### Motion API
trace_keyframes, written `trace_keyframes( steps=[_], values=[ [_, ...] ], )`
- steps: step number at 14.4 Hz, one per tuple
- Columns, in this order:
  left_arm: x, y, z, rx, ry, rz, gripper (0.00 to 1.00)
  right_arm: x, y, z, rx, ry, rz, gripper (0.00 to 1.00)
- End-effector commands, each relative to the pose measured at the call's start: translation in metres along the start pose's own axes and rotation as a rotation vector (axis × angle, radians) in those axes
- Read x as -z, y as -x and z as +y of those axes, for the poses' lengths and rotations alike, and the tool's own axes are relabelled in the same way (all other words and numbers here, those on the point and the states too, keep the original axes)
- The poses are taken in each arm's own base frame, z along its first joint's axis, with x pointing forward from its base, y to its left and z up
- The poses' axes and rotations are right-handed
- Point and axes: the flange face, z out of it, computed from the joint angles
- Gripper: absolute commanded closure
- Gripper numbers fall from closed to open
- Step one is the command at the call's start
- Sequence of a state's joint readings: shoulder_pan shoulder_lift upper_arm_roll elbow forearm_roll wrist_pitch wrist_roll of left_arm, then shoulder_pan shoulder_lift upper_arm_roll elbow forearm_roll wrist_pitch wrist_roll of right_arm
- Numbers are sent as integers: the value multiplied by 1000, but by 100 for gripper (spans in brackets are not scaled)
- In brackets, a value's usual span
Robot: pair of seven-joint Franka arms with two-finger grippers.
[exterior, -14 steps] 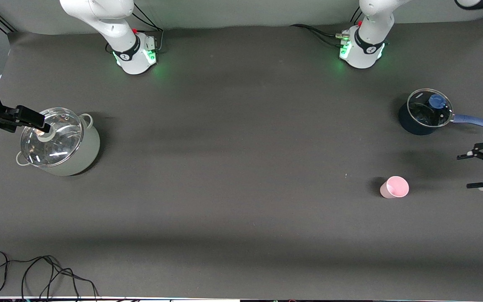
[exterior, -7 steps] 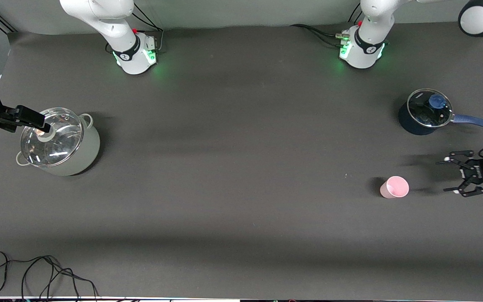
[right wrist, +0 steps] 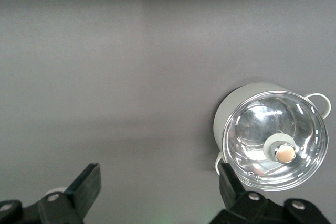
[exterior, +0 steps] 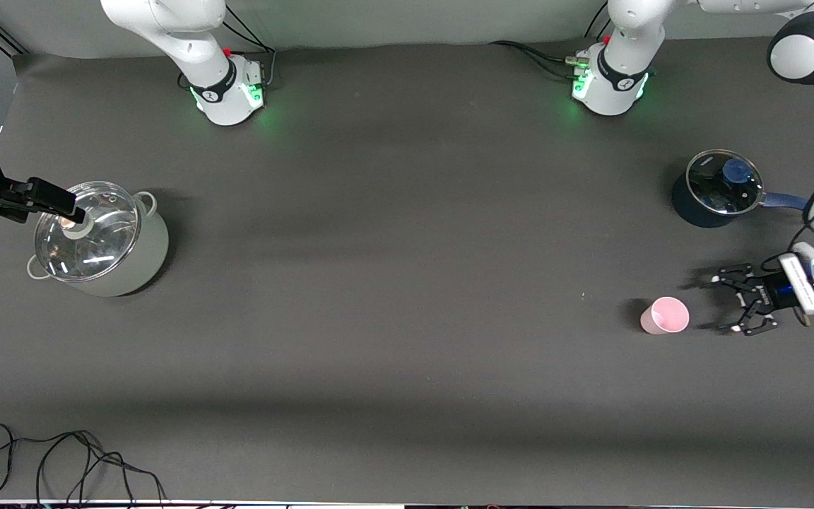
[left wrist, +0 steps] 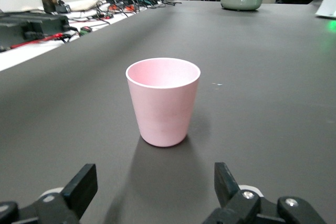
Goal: Transfer pink cup from left to right arm
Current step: 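Move the open left gripper to the pink cup, then close the left gripper around the pink cup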
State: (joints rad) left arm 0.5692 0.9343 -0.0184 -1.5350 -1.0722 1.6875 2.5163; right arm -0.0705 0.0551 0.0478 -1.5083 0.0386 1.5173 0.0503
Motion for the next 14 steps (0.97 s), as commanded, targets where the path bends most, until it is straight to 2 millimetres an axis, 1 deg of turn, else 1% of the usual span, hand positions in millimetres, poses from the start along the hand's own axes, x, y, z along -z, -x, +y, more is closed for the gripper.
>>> trace_keyframes(
  steps=[1,2,3,5,6,7,14],
  values=[
    [-27,8,5,-37,-35,17,1,3,0,0,-8,-15,-2,0],
    [-33,11,5,-32,-42,19,1,2,-1,0,-9,-14,-4,0],
    [-42,11,3,-42,-44,22,1,2,-1,1,-10,-14,-3,0],
    [-56,13,9,-31,-51,41,1,2,-1,1,-10,-15,-4,0],
    [-61,12,8,-29,-59,44,1,2,-1,0,-9,-14,-4,0],
    [-70,11,9,-24,-61,50,1,2,-1,0,-9,-15,-5,0],
    [-109,8,15,14,-62,106,0,1,-1,0,-9,-14,-7,0]
  ],
)
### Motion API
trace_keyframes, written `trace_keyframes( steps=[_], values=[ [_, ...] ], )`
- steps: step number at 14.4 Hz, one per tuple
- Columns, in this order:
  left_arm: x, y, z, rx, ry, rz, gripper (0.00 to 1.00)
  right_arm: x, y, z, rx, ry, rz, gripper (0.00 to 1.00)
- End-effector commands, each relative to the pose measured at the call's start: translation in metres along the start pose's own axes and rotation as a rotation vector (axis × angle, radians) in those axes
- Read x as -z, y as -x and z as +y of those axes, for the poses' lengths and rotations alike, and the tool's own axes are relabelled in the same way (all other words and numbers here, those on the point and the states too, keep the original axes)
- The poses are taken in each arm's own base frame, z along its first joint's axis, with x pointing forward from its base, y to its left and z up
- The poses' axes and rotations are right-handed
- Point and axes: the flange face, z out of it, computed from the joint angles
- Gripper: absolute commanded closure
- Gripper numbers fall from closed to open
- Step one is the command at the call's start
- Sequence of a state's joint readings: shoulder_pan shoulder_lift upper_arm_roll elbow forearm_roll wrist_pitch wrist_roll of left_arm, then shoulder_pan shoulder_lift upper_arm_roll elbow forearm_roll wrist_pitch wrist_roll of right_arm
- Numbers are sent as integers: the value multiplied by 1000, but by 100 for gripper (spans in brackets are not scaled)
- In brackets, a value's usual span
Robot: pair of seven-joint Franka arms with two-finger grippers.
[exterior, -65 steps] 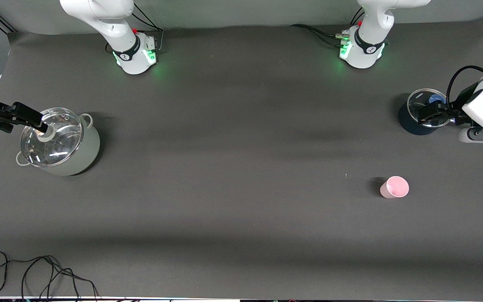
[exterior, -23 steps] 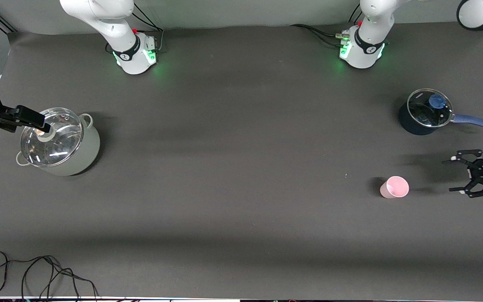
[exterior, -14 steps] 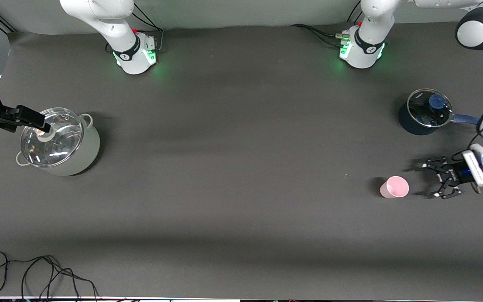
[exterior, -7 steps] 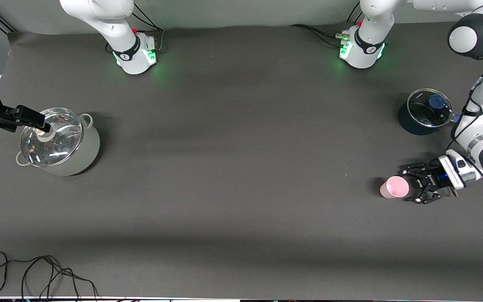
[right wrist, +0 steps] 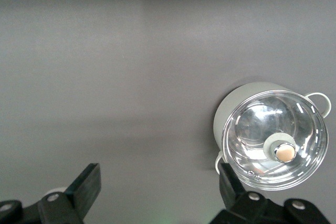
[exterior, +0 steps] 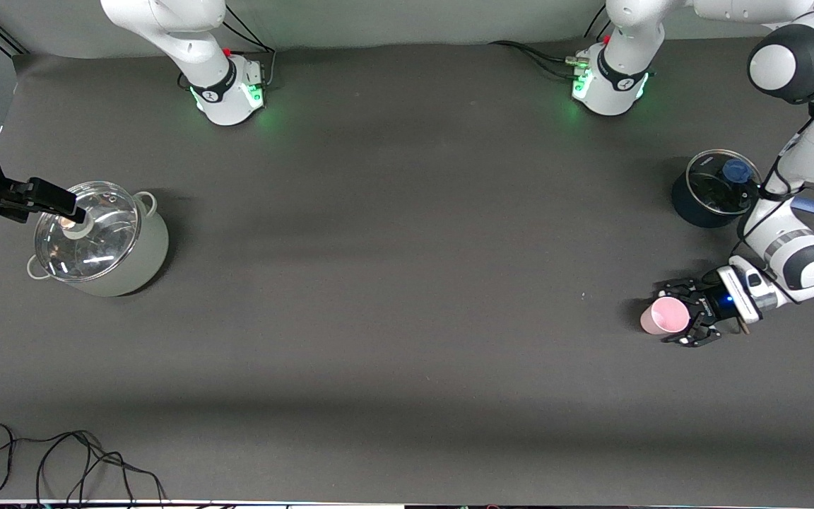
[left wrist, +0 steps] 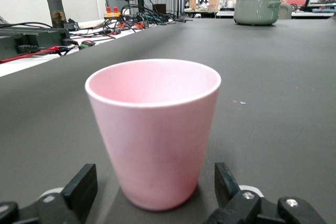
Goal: Transfer pink cup from left to right arm
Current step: 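Close the left gripper around the pink cup, then carry the cup to mid-table with the left gripper while the right gripper approaches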
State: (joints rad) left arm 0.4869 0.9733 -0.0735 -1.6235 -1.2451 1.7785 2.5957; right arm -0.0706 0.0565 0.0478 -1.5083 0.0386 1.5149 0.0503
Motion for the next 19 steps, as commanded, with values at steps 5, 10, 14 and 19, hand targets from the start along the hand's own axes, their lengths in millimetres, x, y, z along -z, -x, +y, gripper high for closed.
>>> trace_keyframes(
  steps=[5,10,14,19],
  values=[
    [-16,0,8,13,-7,15,44,2,-1,5,-15,-12,-2,0],
    [-9,-18,-1,84,-5,-5,58,1,-1,9,-24,-12,-4,0],
    [-35,-75,-20,181,15,-54,60,2,-1,10,-27,-12,-4,0],
    [-111,-181,-21,258,-15,-130,62,-5,-3,12,-31,-10,-17,0]
  ],
)
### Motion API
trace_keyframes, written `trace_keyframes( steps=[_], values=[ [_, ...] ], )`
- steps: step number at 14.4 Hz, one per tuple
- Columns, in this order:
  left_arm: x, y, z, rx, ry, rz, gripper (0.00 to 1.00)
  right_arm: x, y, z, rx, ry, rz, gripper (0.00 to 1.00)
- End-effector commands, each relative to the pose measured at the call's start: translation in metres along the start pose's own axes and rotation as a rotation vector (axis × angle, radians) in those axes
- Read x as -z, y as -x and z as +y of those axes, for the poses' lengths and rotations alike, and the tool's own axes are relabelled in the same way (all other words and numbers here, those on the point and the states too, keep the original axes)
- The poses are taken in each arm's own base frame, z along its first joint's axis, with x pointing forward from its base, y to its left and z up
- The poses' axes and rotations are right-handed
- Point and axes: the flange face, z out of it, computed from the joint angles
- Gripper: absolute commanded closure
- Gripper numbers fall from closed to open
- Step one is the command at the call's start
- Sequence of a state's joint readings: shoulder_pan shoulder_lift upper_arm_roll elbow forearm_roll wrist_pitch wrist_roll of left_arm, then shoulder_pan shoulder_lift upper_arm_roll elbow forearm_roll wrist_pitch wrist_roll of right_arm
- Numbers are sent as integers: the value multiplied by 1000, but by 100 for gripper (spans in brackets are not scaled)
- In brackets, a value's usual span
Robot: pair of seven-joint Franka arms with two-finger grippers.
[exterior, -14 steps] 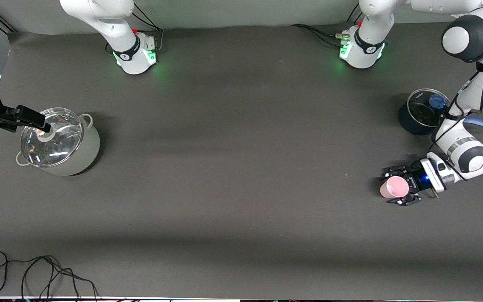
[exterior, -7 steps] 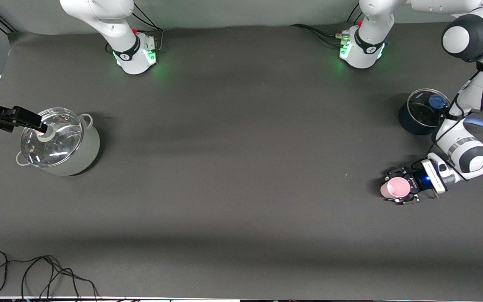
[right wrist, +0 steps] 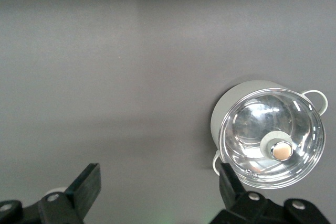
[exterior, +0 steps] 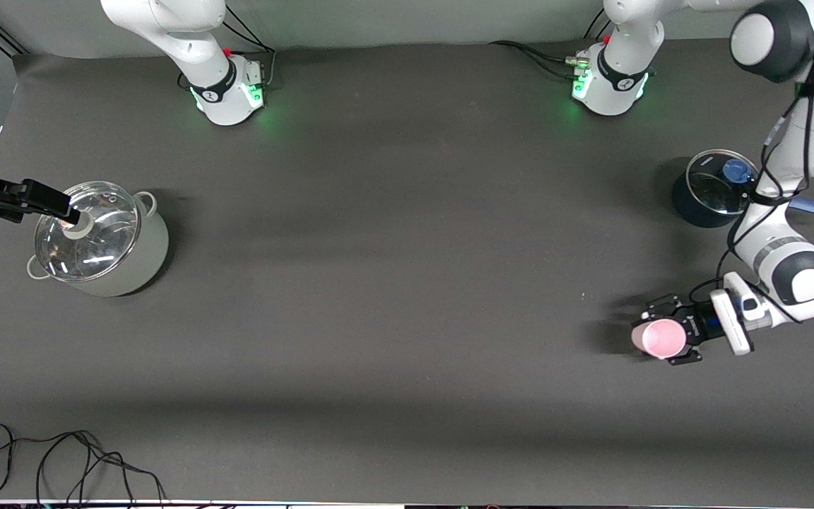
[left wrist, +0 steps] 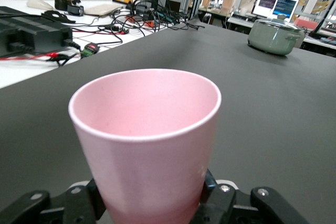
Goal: Transfer pink cup from left to right arm
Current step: 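Carry the cup to mid-table with the left gripper while the right gripper approaches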
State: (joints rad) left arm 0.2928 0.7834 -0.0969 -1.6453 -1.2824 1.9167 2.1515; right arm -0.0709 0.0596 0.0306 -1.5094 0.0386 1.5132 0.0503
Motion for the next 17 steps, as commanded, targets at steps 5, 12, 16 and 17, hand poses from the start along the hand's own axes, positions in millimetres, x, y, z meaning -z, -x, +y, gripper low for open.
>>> trace_keyframes(
  steps=[5,12,16,17],
  values=[
    [-113,-132,95,87,-116,-20,65,-4,-3,3,-18,-7,-15,0],
    [-208,-215,194,94,-124,-43,66,-7,6,-48,-305,-1,-42,0],
    [-234,-266,262,35,-107,-47,63,-21,15,-130,-599,-40,-101,0],
    [-241,-273,281,14,-106,-58,64,-24,15,-142,-668,-67,-122,0]
  ],
)
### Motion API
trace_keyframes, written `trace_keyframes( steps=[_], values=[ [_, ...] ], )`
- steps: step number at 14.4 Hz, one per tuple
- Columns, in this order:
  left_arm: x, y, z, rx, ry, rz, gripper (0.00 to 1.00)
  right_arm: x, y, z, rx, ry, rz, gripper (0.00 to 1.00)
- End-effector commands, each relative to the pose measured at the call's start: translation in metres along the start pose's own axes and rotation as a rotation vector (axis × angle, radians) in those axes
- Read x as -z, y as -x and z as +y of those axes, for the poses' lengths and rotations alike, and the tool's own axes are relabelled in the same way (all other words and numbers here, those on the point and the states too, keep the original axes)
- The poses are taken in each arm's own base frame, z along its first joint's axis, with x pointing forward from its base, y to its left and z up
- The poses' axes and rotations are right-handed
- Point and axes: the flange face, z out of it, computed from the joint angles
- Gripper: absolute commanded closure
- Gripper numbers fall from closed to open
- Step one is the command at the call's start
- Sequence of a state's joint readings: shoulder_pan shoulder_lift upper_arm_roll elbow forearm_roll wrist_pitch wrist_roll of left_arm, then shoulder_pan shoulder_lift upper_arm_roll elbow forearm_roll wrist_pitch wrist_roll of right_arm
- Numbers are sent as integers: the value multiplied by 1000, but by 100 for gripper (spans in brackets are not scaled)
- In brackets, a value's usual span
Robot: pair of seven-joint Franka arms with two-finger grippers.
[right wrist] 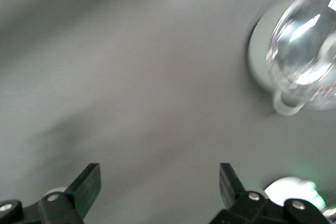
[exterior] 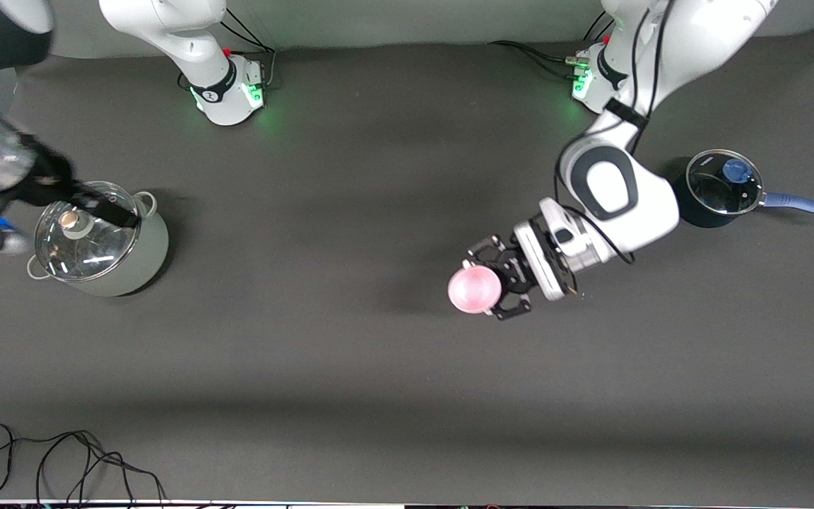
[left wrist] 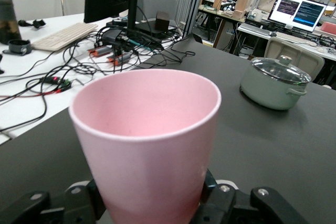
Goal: Transfer pink cup from left to right arm
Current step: 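Carry the cup to mid-table with the left gripper while the right gripper approaches, then close the right gripper on the cup's base beside the left gripper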
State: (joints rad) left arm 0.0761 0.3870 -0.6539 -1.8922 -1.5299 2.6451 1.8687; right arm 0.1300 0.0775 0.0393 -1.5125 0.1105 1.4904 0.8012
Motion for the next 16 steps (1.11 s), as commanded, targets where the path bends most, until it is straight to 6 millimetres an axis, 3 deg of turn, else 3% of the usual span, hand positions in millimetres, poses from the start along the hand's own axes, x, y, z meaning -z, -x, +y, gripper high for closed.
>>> trace_keyframes(
  steps=[1,6,8,9,12,14,16],
  values=[
    [1,-23,59,-44,-26,-29,64,-13,18,-33,-180,-38,-74,0],
    [-20,-60,144,-106,-69,-34,62,-20,59,-106,-436,-77,-115,0],
    [-24,-70,166,-102,-74,-27,62,-10,62,-121,-535,-148,-172,0],
    [-26,-72,174,-108,-70,-25,62,-11,75,-132,-516,-150,-175,0],
    [-28,-72,180,-102,-69,-27,62,0,121,-158,-436,-191,-164,0],
    [-27,-73,179,-100,-71,-26,61,-8,172,-180,-357,-170,-166,0],
    [-27,-72,178,-100,-70,-26,61,-16,203,-192,-374,-150,-168,0]
  ],
)
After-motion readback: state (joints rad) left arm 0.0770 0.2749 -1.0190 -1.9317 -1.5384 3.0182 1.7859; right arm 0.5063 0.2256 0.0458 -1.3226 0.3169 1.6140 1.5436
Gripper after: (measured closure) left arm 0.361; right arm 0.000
